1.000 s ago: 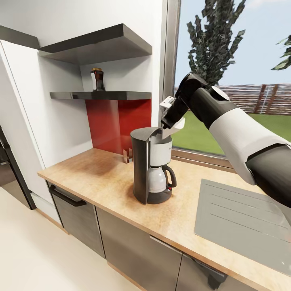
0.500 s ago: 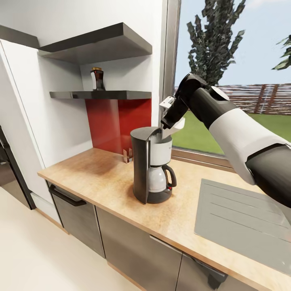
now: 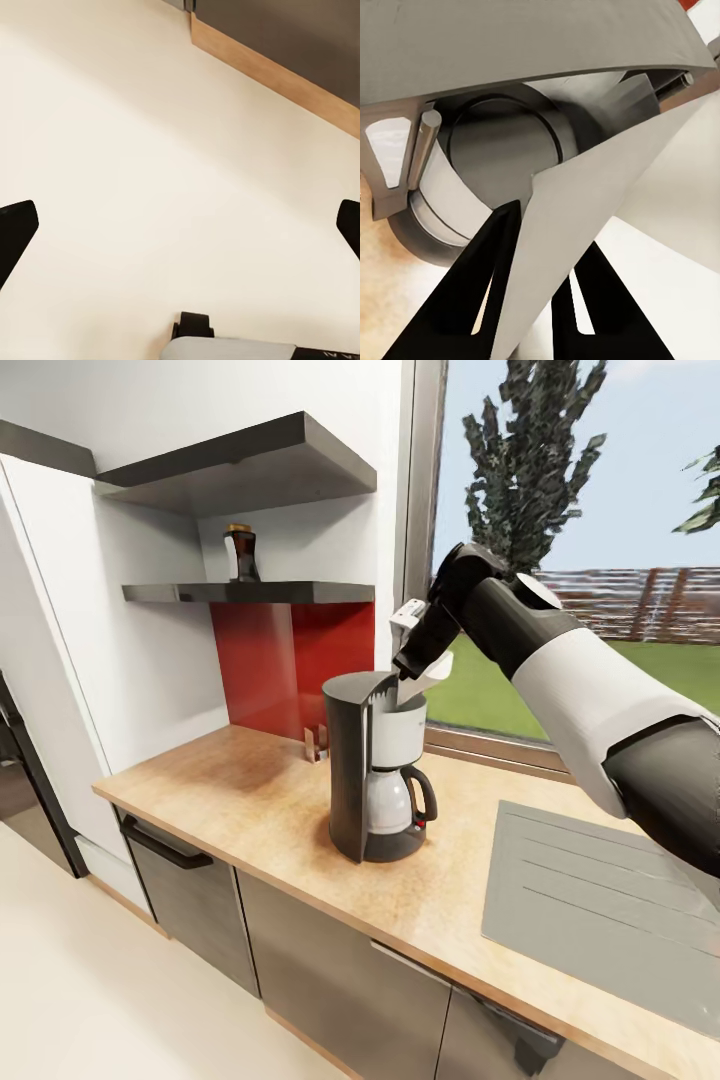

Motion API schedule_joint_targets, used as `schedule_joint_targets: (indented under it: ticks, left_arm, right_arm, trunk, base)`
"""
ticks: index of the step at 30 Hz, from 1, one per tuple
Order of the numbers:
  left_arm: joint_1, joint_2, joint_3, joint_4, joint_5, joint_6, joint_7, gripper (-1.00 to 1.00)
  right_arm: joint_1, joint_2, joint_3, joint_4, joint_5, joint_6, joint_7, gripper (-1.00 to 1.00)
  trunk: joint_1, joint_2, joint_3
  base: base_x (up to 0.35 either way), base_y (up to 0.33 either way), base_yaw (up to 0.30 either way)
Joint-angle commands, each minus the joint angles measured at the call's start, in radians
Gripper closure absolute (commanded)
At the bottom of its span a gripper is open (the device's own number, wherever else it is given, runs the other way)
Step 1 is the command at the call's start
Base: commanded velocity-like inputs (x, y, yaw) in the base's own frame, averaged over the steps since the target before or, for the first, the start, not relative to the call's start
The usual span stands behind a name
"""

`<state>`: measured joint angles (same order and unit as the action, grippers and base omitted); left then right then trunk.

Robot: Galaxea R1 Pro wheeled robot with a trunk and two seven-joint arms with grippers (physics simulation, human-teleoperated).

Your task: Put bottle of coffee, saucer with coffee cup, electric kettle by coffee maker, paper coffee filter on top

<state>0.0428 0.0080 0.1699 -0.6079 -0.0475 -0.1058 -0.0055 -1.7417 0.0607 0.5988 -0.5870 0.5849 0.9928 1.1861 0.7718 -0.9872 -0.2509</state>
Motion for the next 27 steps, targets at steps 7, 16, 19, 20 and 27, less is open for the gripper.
schedule_joint_targets:
  ticks: [7,16,19,20,27]
  left_arm:
    - [0.0,0.0,0.002,-0.001,-0.005,-0.002,-0.001,-1.0]
    - [0.0,0.0,0.002,-0.001,-0.005,-0.002,-0.001,-1.0]
    - [0.0,0.0,0.002,-0.001,-0.005,-0.002,-0.001,-1.0]
    - [0.0,0.0,0.002,-0.001,-0.005,-0.002,-0.001,-1.0]
    - [0.0,0.0,0.002,-0.001,-0.005,-0.002,-0.001,-1.0]
  right_arm:
    - [-0.001,0.006,0.001,-0.001,0.009,0.007,0.008,1.0]
    - [-0.001,0.007,0.004,-0.001,0.009,0.007,0.007,1.0]
    - [-0.001,0.007,0.016,-0.001,0.009,0.007,0.007,1.0]
    - [-0.001,0.007,0.024,-0.001,0.009,0.007,0.008,1.0]
    - [-0.001,0.007,0.04,-0.001,0.009,0.007,0.008,1.0]
  trunk:
    - [0.012,-0.022,-0.011]
    - [0.027,-0.05,-0.023]
    - [0.031,-0.057,-0.026]
    - [0.031,-0.057,-0.026]
    - [0.031,-0.057,-0.026]
  base:
    - [0.0,0.0,0.0]
    - [0.0,0.0,0.0]
    - [0.0,0.0,0.0]
    - [0.0,0.0,0.0]
    - [0.0,0.0,0.0]
